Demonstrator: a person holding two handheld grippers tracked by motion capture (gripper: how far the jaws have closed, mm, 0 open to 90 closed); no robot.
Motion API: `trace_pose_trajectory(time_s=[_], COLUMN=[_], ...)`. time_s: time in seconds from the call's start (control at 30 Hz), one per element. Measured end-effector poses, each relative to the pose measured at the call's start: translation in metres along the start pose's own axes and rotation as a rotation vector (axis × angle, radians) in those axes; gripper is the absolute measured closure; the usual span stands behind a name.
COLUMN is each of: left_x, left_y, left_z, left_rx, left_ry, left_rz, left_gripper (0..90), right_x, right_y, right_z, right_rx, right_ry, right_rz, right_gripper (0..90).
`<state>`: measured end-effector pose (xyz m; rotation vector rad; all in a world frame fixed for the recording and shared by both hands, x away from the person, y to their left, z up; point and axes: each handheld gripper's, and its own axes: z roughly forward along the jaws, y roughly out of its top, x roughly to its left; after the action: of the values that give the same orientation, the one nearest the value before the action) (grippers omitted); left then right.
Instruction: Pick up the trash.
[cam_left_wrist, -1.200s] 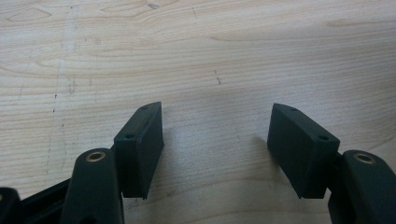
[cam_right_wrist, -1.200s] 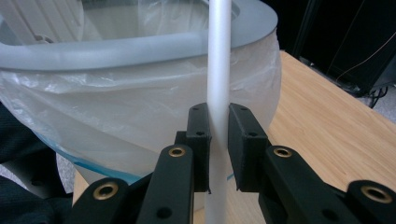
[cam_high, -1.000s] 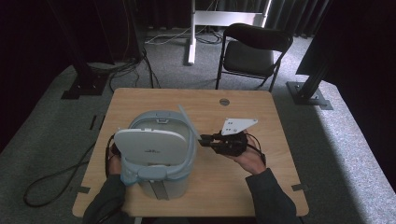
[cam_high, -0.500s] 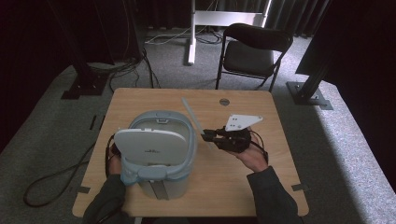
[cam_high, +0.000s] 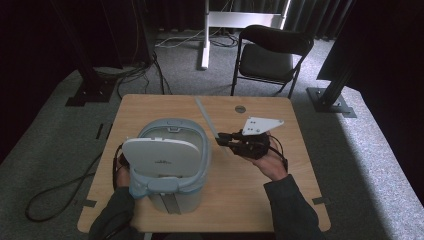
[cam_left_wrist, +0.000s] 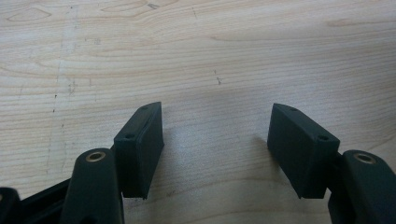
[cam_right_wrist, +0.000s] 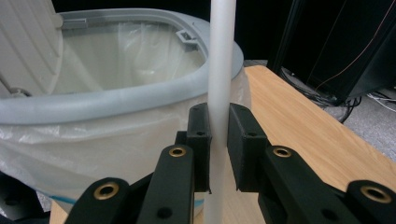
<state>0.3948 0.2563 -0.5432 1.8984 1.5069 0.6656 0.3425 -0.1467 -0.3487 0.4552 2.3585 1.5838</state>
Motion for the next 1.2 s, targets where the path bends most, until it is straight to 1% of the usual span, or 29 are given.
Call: trace_pose_trajectory(time_s=[0.2, 0.57, 1.2], left_x=[0.0, 0.0, 0.0], left_y=[0.0, 0.0, 0.0], left_z=[0.0, 0.0, 0.0], left_rx=[0.0, 0.0, 0.0], left_ry=[0.0, -0.001, -0.001], left_rz=[0.001, 0.001, 0.001], left_gripper=[36.2, 36.2, 36.2], right_x=[-0.001, -0.001, -0.001], right_y=[0.007, 0.018, 0.038], right_z=[-0.001, -0.002, -0.002], right_rx=[-0.004, -0.021, -0.059], right_ry=[-0.01, -0.013, -0.02], right_rz=[-0.009, -0.022, -0.023], right_gripper=[79.2, 79.2, 79.2])
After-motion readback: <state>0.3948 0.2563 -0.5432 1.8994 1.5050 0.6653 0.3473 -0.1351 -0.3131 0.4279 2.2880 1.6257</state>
